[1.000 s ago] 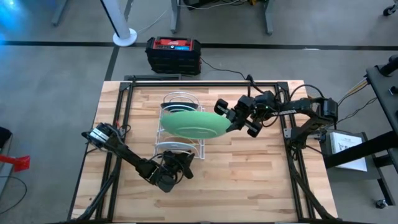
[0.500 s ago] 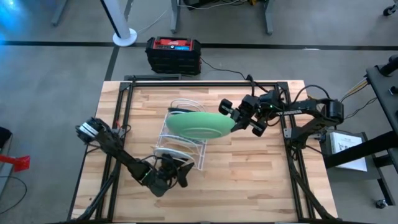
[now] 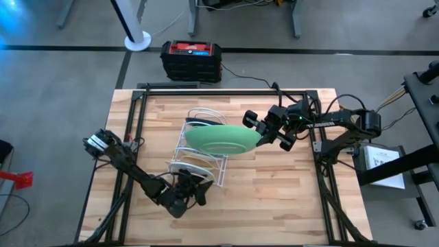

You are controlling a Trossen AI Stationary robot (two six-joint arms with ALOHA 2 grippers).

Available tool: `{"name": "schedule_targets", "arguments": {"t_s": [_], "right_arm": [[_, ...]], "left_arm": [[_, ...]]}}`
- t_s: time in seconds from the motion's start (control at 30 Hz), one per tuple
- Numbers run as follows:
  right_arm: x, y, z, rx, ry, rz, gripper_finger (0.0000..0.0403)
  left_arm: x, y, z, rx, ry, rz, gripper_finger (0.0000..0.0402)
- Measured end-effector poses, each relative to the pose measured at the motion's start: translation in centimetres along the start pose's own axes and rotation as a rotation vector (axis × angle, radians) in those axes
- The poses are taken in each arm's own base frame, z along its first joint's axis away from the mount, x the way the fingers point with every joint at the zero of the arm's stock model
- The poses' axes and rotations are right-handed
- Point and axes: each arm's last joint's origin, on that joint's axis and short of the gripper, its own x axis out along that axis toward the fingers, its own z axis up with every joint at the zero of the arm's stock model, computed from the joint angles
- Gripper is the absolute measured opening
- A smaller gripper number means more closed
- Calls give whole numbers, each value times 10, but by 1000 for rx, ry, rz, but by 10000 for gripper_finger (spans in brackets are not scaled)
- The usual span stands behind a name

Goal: Sort dishes
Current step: Put the green plate in the dish rack

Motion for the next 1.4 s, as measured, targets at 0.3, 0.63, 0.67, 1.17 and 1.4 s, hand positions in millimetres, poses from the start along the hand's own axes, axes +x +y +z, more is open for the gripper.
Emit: {"name": "schedule_targets", "arguments": {"t_s": [0.3, 0.63, 0.67, 1.17, 1.4], "right_arm": [[-1, 0, -3, 14, 5, -5, 0], [-2, 1, -4, 22, 15, 3, 0], [-2, 1, -4, 23, 16, 4, 0], [0, 6, -2, 16, 11, 16, 0], [0, 9, 5, -27, -58, -42, 0]], "left_arm": [[-2, 9, -10, -119, 245, 26, 225], [-6, 6, -15, -199, 422, 23, 225], [-7, 4, -16, -201, 436, 15, 225], [-51, -61, 2, -16, 236, -33, 211], [-89, -109, 47, 348, -187, 32, 183]]}}
